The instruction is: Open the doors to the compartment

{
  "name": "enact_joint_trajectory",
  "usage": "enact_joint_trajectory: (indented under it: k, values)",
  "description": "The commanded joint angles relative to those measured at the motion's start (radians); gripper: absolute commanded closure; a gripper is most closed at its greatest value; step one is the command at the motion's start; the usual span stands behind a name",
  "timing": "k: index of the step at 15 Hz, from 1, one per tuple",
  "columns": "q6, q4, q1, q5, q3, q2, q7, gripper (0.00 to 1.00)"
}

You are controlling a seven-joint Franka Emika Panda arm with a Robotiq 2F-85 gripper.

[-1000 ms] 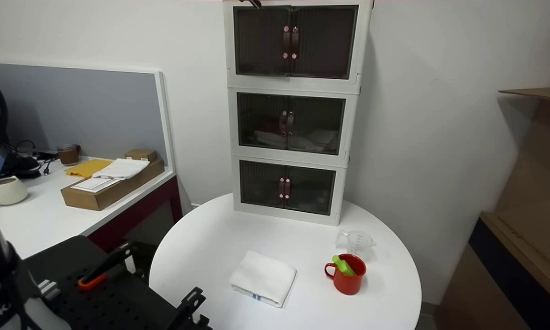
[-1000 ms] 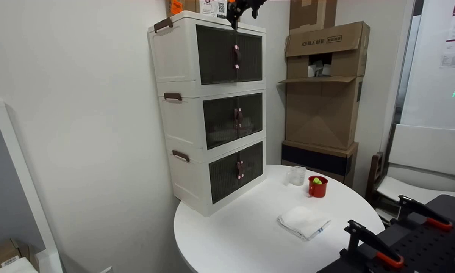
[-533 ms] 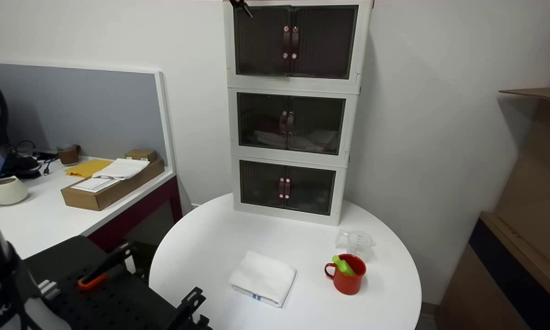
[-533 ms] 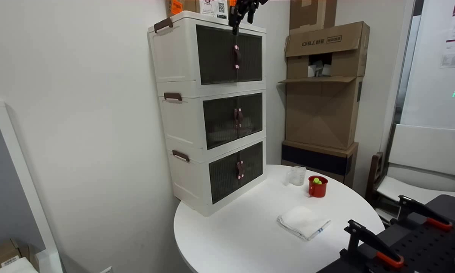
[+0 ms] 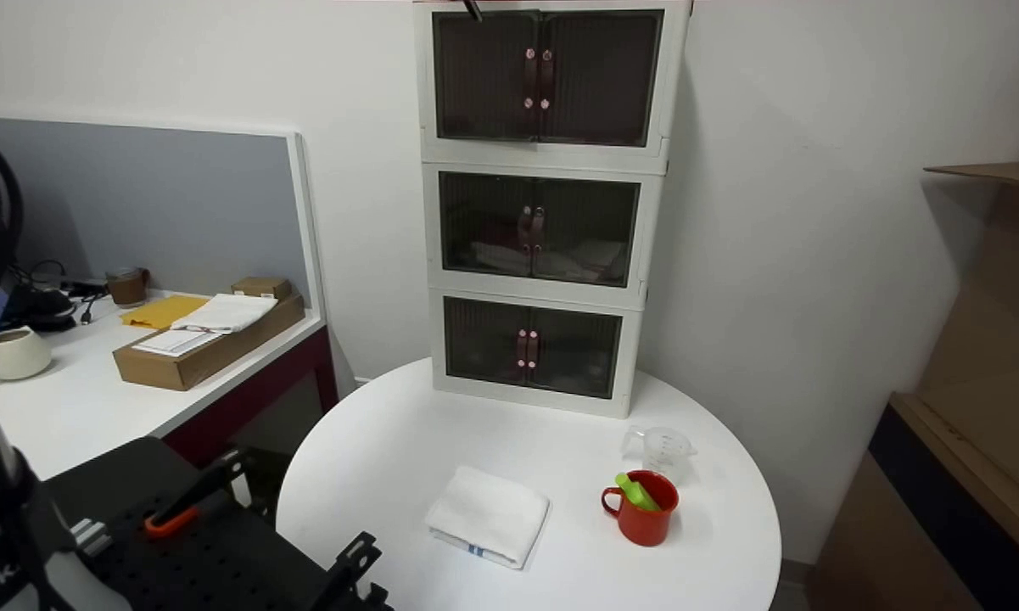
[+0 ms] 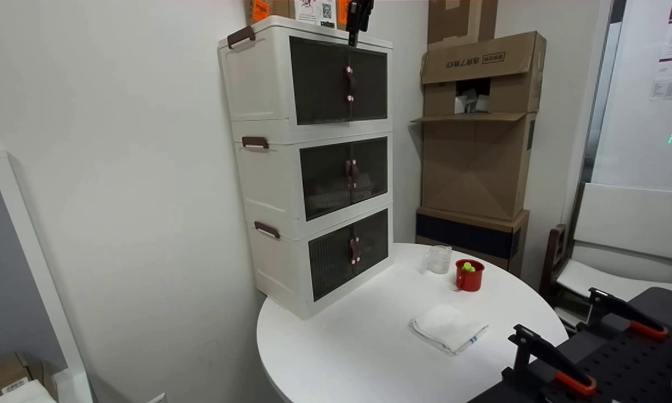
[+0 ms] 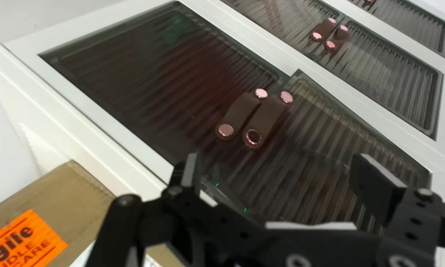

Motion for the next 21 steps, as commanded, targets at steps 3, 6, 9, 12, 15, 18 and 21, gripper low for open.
enact_joint_trajectory:
  k: [3, 6, 9, 12, 15, 18, 21]
  values:
    - [-0.107, 0.202, -0.029, 0.069, -0.02, 0.108, -0.153, 0.0]
    - [-0.114, 0.254, -0.035, 0.109, -0.014, 0.152, -0.195, 0.0]
    - [-0.1, 0.287, -0.041, 0.17, -0.004, 0.187, -0.252, 0.0]
    - [-0.104, 0.315, -0.043, 0.219, 0.003, 0.218, -0.301, 0.0]
    - [-0.102, 0.333, -0.044, 0.248, 0.008, 0.243, -0.331, 0.0]
    - [-0.095, 0.334, -0.042, 0.255, 0.011, 0.259, -0.343, 0.0]
    - [-0.096, 0.33, -0.04, 0.26, 0.014, 0.261, -0.353, 0.0]
